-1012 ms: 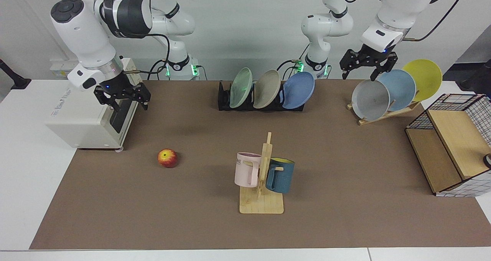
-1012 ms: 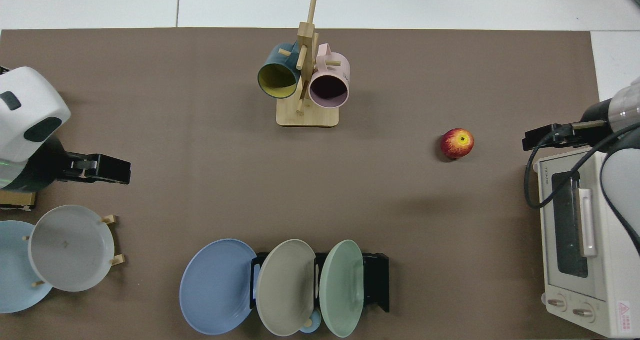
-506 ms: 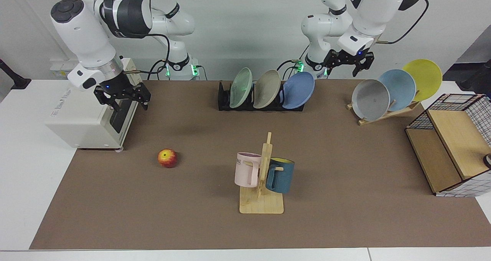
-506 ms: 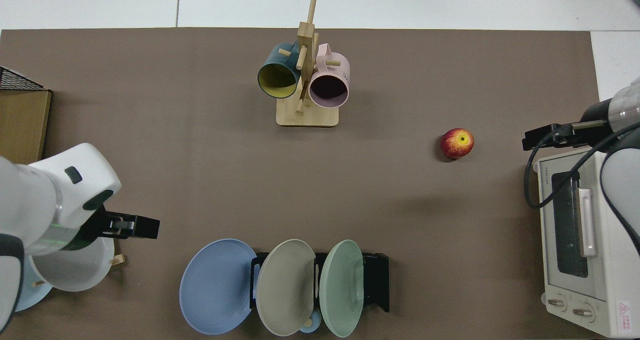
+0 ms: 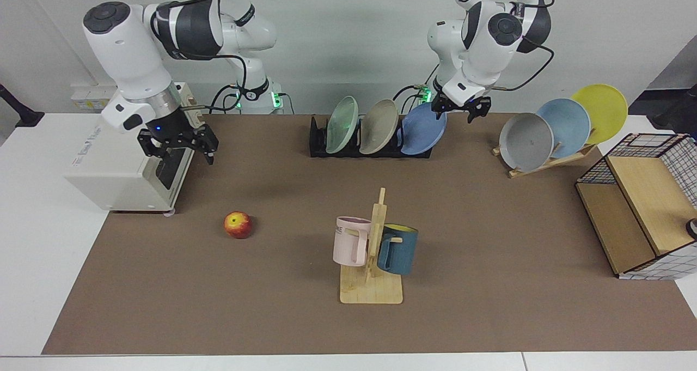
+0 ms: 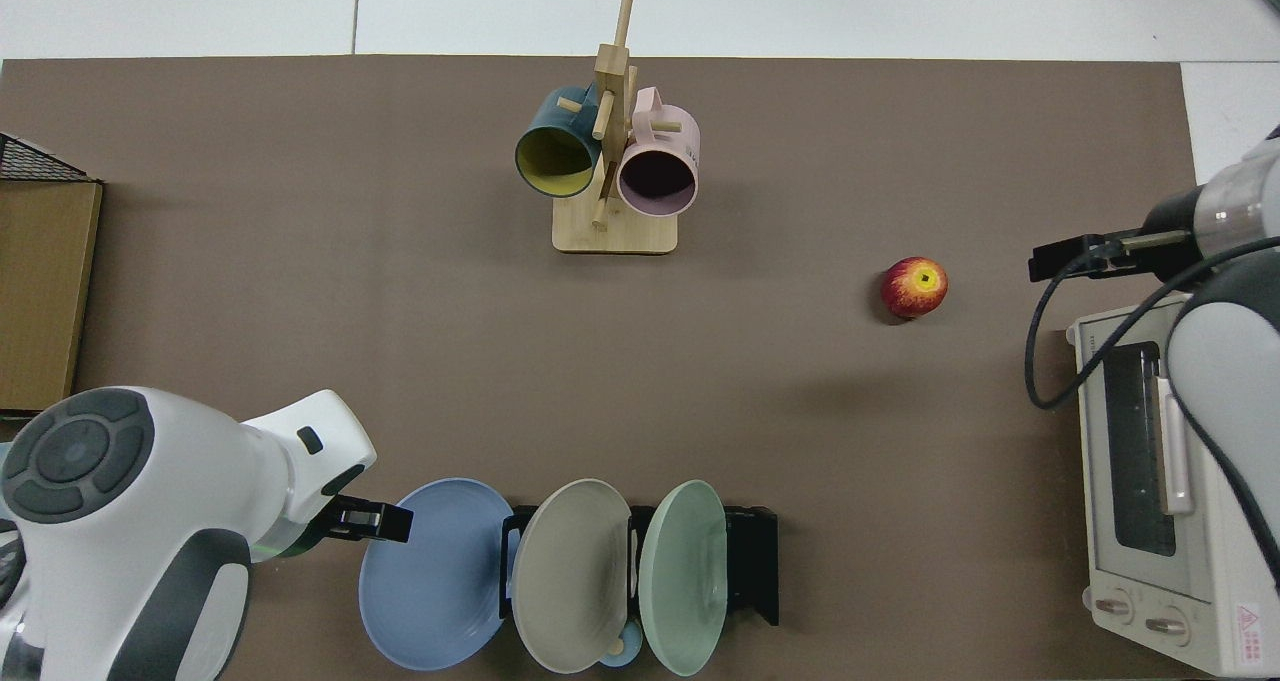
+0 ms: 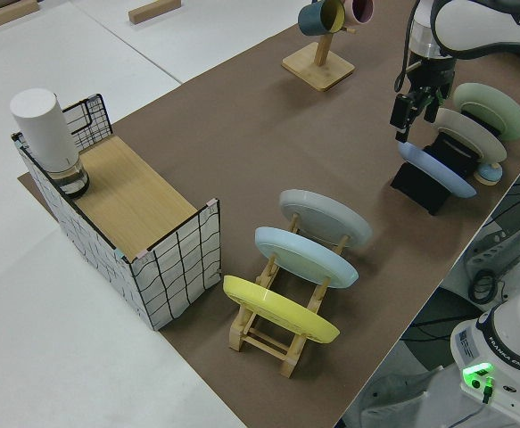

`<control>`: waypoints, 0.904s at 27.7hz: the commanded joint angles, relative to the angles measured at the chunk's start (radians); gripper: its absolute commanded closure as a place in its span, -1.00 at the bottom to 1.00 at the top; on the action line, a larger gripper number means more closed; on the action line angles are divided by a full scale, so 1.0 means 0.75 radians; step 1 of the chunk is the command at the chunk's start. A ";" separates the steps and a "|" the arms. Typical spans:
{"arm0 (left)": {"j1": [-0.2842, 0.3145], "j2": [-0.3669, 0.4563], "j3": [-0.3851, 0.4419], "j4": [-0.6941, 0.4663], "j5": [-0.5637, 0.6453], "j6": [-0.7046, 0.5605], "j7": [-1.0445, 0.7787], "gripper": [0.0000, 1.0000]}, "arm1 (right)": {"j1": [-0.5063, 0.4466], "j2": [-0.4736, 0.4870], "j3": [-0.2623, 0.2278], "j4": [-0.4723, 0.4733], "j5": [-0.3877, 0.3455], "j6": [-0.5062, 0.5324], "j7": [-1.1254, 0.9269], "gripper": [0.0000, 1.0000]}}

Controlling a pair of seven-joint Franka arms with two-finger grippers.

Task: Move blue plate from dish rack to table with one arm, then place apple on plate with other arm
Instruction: 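Move the left gripper down to the blue plate while the right gripper reaches forward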

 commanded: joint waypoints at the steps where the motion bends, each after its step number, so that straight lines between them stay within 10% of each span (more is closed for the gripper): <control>1: -0.012 -0.067 -0.017 -0.120 -0.025 0.068 0.020 -0.99 | 0.026 0.104 0.005 -0.005 -0.012 0.120 0.065 -1.00; 8: -0.014 -0.063 -0.064 -0.159 -0.025 0.086 0.020 -0.94 | 0.085 0.264 0.003 -0.007 -0.008 0.333 0.136 -1.00; 16: -0.034 -0.102 -0.111 -0.236 -0.025 0.131 0.009 -0.11 | 0.108 0.427 0.003 -0.013 -0.022 0.478 0.177 -1.00; 21: -0.032 -0.100 -0.119 -0.234 -0.025 0.123 -0.001 0.84 | 0.106 0.485 0.001 -0.021 -0.038 0.513 0.175 -1.00; 25: -0.032 -0.095 -0.125 -0.220 -0.015 0.103 -0.009 1.00 | 0.104 0.503 0.001 -0.050 -0.042 0.531 0.173 -1.00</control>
